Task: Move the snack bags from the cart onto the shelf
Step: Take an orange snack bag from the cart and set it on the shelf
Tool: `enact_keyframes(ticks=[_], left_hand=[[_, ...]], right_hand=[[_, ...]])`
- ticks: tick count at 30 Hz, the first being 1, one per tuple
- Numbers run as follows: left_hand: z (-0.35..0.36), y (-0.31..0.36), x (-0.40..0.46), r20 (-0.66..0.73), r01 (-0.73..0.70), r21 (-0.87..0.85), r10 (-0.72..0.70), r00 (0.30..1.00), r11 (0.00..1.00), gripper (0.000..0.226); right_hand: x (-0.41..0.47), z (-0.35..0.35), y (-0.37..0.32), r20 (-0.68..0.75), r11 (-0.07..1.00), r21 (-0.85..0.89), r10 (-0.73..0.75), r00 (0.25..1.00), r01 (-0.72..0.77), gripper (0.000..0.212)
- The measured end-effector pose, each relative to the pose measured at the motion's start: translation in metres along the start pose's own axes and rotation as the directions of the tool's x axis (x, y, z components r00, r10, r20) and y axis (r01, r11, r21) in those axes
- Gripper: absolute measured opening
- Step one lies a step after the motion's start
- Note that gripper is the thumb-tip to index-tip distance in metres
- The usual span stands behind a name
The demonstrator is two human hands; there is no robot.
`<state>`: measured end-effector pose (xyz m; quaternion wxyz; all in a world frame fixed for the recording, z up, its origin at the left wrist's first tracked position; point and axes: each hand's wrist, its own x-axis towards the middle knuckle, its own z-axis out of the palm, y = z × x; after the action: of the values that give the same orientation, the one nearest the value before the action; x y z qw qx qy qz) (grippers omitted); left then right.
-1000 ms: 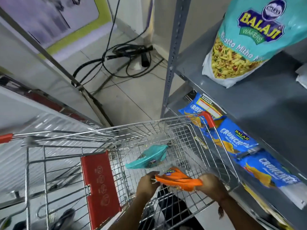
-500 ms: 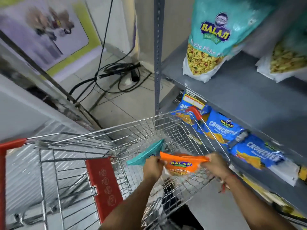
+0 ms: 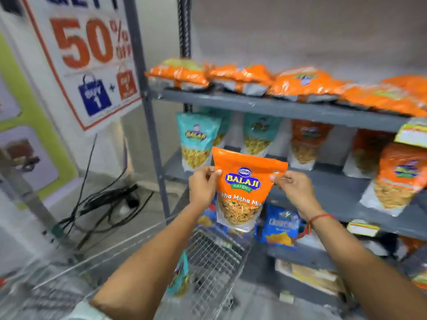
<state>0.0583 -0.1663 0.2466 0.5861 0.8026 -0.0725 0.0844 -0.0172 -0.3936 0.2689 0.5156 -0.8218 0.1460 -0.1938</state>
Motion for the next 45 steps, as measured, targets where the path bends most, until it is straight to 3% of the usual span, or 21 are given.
enact_keyframes(ticks=[3, 8, 11, 16, 20, 25, 30, 37, 45], left_hand=[[0.012, 0.065, 0.02, 0.057, -0.104, -0.071, 0.108, 0.992, 0.992, 0.02], [0.037, 0.165, 0.034, 0.09, -0.143, -0.177, 0.161, 0.983, 0.974, 0.014], [0.051, 0.202, 0.039, 0.114, -0.158, -0.235, 0.189, 0.975, 0.959, 0.021], [0.066, 0.233, 0.033, 0.143, -0.156, -0.278, 0.201, 0.969, 0.948, 0.019], [0.075, 0.235, 0.031, 0.169, -0.149, -0.295, 0.205, 0.964, 0.944, 0.018], [0.089, 0.222, 0.027, 0.169, -0.125, -0.27, 0.175, 0.97, 0.955, 0.014], [0.113, 0.186, 0.027, 0.219, -0.044, -0.262, 0.103, 0.97, 0.964, 0.011], [0.178, 0.13, 0.038, 0.269, 0.112, -0.259, -0.04, 0.962, 0.959, 0.02], [0.274, 0.091, 0.08, 0.255, 0.136, -0.171, -0.089, 0.963, 0.976, 0.016]], right_hand=[[-0.001, -0.052, -0.05, -0.11, 0.992, 0.025, -0.121, 0.987, 0.124, 0.024], [0.001, -0.133, -0.109, -0.259, 0.972, -0.003, -0.229, 0.938, 0.236, 0.024], [0.0, -0.166, -0.134, -0.327, 0.953, -0.078, -0.303, 0.895, 0.294, 0.039], [-0.003, -0.197, -0.141, -0.381, 0.943, -0.155, -0.333, 0.862, 0.296, 0.029], [-0.009, -0.198, -0.138, -0.405, 0.952, -0.117, -0.306, 0.862, 0.283, 0.037], [-0.002, -0.196, -0.113, -0.378, 0.971, -0.046, -0.232, 0.896, 0.233, 0.019], [0.013, -0.188, -0.07, -0.341, 0.991, 0.009, -0.124, 0.932, 0.135, 0.016], [0.053, -0.179, 0.002, -0.315, 0.999, 0.0, -0.032, 0.949, 0.033, 0.03], [0.143, -0.195, 0.088, -0.284, 0.995, -0.03, 0.084, 0.955, -0.096, 0.015]])
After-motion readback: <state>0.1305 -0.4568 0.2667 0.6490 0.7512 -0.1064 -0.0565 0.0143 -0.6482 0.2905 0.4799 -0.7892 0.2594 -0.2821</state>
